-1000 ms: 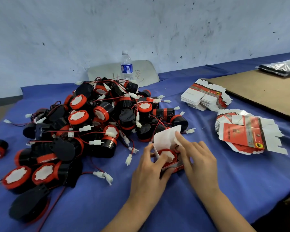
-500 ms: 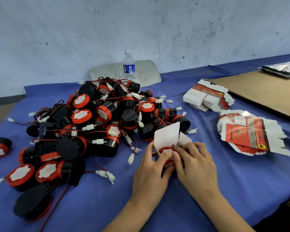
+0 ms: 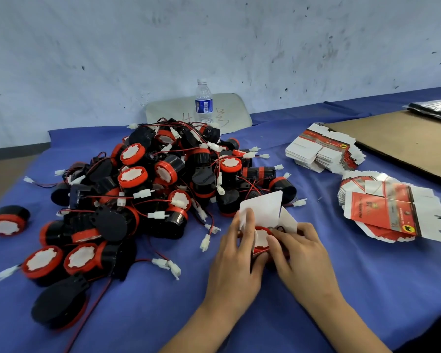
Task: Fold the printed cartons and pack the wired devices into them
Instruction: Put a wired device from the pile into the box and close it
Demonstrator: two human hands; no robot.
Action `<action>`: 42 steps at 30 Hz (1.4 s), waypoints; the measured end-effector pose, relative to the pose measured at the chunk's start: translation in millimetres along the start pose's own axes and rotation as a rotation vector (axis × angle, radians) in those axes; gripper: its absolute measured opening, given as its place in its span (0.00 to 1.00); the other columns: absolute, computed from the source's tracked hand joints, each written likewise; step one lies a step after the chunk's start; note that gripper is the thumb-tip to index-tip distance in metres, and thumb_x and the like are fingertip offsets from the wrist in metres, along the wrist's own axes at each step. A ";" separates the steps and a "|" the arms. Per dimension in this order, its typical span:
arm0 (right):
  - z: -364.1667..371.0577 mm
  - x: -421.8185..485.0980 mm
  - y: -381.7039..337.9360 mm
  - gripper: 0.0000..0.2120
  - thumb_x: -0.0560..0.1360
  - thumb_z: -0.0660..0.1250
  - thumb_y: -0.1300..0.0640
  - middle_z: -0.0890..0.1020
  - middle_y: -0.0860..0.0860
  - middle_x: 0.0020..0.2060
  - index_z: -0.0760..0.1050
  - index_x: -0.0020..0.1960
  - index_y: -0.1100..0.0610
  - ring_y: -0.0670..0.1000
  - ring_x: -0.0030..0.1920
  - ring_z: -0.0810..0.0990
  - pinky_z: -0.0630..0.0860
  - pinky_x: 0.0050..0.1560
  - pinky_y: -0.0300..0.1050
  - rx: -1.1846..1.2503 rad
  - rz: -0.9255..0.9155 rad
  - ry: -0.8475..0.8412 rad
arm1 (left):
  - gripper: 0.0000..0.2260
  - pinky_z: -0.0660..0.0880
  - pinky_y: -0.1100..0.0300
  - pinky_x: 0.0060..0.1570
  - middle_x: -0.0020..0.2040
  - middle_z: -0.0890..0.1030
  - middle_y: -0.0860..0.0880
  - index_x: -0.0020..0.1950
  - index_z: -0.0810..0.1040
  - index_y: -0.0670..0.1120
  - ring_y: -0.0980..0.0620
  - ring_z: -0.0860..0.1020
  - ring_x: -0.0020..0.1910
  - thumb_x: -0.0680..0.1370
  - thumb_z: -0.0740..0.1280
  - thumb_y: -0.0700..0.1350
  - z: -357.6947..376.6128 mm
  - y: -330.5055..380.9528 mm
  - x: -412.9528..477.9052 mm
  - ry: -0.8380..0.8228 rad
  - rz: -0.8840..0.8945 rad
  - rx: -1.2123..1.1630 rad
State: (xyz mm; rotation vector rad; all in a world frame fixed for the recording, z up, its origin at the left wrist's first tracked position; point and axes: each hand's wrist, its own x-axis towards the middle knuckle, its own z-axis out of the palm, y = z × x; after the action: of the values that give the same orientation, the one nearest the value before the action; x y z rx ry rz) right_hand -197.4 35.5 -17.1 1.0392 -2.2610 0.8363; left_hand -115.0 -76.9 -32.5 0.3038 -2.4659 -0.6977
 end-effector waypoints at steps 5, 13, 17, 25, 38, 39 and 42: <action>3.1 2.8 0.6 0.13 0.72 0.72 0.63 0.75 0.48 0.25 0.74 0.31 0.60 0.57 0.38 0.78 0.74 0.26 0.45 0.029 0.024 0.063 | 0.28 0.72 0.51 0.63 0.78 0.44 0.46 0.77 0.60 0.51 0.43 0.63 0.74 0.79 0.66 0.47 1.3 4.3 -1.1 -0.021 0.009 0.118; -0.2 1.0 -4.0 0.06 0.76 0.65 0.61 0.80 0.48 0.34 0.76 0.40 0.58 0.57 0.42 0.79 0.75 0.36 0.48 0.037 -0.010 -0.048 | 0.21 0.74 0.43 0.60 0.72 0.65 0.39 0.60 0.81 0.44 0.36 0.72 0.65 0.68 0.75 0.33 1.9 10.1 0.1 0.197 0.048 0.330; -0.5 1.6 -7.7 0.07 0.69 0.74 0.67 0.80 0.49 0.34 0.76 0.42 0.59 0.56 0.42 0.79 0.75 0.34 0.46 0.031 0.014 -0.093 | 0.22 0.76 0.48 0.58 0.60 0.78 0.44 0.65 0.78 0.41 0.46 0.75 0.59 0.71 0.71 0.32 0.3 6.7 1.0 0.186 0.172 0.221; -6.0 2.2 -9.8 0.08 0.75 0.62 0.57 0.81 0.44 0.37 0.79 0.49 0.58 0.55 0.44 0.76 0.69 0.32 0.37 0.076 -0.136 -0.178 | 0.30 0.68 0.58 0.65 0.69 0.70 0.54 0.75 0.64 0.59 0.52 0.67 0.64 0.74 0.55 0.40 -10.4 9.1 4.7 0.061 0.123 0.068; -3.5 2.0 -6.1 0.07 0.71 0.66 0.66 0.78 0.57 0.57 0.82 0.46 0.63 0.48 0.49 0.79 0.78 0.41 0.40 0.255 -0.089 0.088 | 0.28 0.72 0.52 0.62 0.66 0.74 0.53 0.70 0.72 0.50 0.49 0.71 0.62 0.70 0.64 0.38 -8.7 4.1 5.0 0.078 0.108 0.108; -2.9 2.1 -5.4 0.07 0.71 0.66 0.66 0.78 0.57 0.57 0.82 0.46 0.63 0.50 0.49 0.80 0.78 0.41 0.42 0.242 -0.080 0.070 | 0.25 0.72 0.51 0.61 0.65 0.75 0.52 0.68 0.74 0.49 0.49 0.71 0.62 0.71 0.64 0.39 -7.6 3.6 4.8 0.089 0.112 0.115; -2.7 2.4 -3.6 0.06 0.71 0.69 0.67 0.79 0.54 0.59 0.82 0.46 0.62 0.54 0.49 0.81 0.80 0.38 0.44 0.191 -0.035 0.027 | 0.19 0.73 0.51 0.59 0.63 0.76 0.52 0.63 0.77 0.48 0.50 0.71 0.61 0.73 0.61 0.43 -5.3 2.1 5.7 0.110 0.123 0.155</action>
State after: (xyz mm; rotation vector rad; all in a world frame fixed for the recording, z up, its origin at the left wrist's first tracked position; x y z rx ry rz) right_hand -195.4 34.3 -12.6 1.1415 -2.1666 1.0613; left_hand -116.8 -79.3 -25.1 0.2404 -2.4140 -0.4278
